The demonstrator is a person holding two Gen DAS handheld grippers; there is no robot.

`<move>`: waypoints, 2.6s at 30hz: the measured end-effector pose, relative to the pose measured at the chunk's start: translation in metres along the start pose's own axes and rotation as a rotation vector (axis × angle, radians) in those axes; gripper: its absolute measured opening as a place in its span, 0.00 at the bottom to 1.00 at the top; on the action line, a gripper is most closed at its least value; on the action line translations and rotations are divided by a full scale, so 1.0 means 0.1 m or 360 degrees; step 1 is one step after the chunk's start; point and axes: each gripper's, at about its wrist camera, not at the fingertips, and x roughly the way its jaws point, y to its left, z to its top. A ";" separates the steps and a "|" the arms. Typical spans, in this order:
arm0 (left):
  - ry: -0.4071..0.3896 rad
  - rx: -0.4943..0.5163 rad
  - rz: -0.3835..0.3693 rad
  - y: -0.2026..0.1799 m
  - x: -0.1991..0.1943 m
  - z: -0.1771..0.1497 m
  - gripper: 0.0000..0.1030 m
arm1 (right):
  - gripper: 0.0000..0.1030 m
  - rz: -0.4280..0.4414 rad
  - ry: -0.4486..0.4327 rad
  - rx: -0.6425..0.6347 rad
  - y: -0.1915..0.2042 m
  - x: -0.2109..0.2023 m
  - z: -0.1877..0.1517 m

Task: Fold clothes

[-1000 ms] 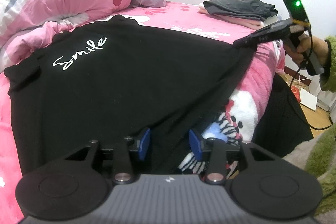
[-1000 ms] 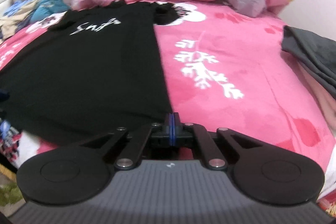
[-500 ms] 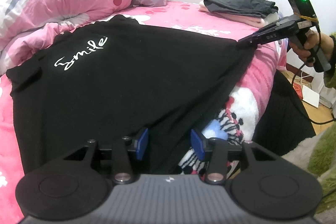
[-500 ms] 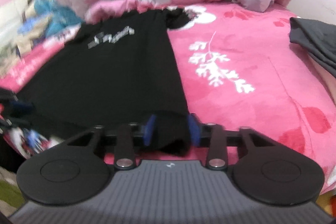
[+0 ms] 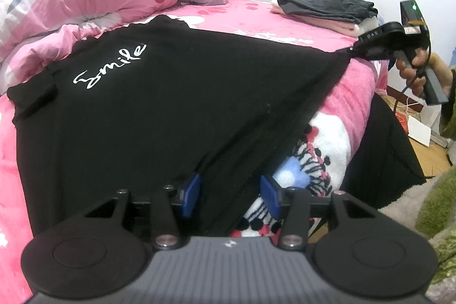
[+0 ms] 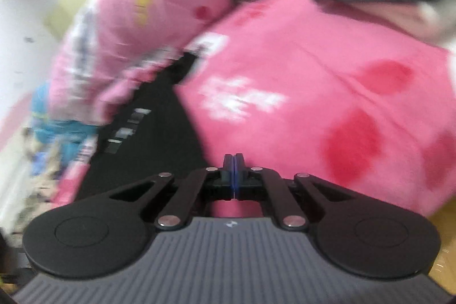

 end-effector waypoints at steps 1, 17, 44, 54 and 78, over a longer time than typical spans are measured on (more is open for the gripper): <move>0.0003 0.0003 0.0000 0.00 0.00 0.00 0.49 | 0.00 -0.0017 -0.0006 0.0020 -0.05 0.00 -0.02; -0.0027 -0.0071 0.0029 -0.06 -0.21 -0.09 0.59 | 0.01 -0.0158 0.0047 -0.0770 0.70 -0.05 -0.44; -0.0103 -0.1272 0.0155 0.99 -1.06 -1.05 0.04 | 0.22 0.0510 0.0239 -0.1561 2.76 0.38 -1.29; -0.0051 -0.1294 0.0148 1.04 -1.13 -1.19 0.04 | 0.24 0.0366 0.0252 -0.1505 2.58 0.49 -1.25; -0.0288 -0.1044 0.0274 1.28 -1.27 -0.83 0.53 | 0.26 0.0605 0.0342 -0.1183 2.90 0.58 -0.76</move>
